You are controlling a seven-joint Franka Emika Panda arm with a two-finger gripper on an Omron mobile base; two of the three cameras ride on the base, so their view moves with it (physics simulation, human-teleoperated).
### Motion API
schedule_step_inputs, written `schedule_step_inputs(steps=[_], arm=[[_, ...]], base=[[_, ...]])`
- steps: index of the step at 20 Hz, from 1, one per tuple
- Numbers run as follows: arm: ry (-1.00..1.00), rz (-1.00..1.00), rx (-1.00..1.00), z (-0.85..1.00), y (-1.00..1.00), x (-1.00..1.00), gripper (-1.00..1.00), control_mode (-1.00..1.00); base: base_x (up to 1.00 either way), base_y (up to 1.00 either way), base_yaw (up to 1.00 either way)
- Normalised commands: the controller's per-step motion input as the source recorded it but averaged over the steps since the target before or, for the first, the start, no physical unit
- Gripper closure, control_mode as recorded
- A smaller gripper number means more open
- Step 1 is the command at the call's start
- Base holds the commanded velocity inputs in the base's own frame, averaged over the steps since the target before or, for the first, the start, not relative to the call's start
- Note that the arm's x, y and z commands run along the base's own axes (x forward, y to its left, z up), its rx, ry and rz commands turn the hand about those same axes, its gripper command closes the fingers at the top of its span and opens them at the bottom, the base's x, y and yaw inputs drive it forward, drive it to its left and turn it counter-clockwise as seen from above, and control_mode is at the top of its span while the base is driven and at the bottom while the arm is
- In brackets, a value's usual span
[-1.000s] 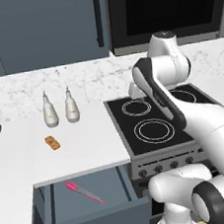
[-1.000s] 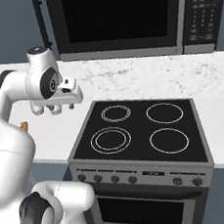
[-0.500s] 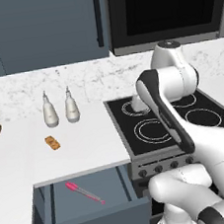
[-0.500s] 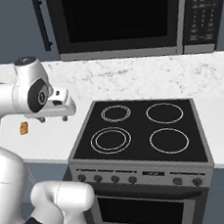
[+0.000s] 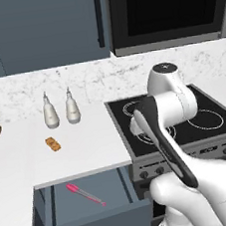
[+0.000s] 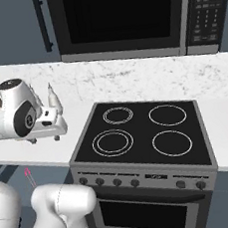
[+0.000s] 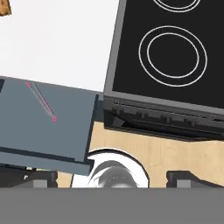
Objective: Pick the tongs from the drawer and place it on the counter.
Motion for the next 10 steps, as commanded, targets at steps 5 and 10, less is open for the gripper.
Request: schedule_step_inputs(steps=[5,10], arm=[[0.00,0.05,0.02,-0.31,0.38,-0.16,-1.00,-1.00],[0.00,0.05,0.03,-0.15,0.40,-0.16,-1.00,-1.00]], base=[[0.00,0.00,0.00],[0.00,0.00,0.00]])
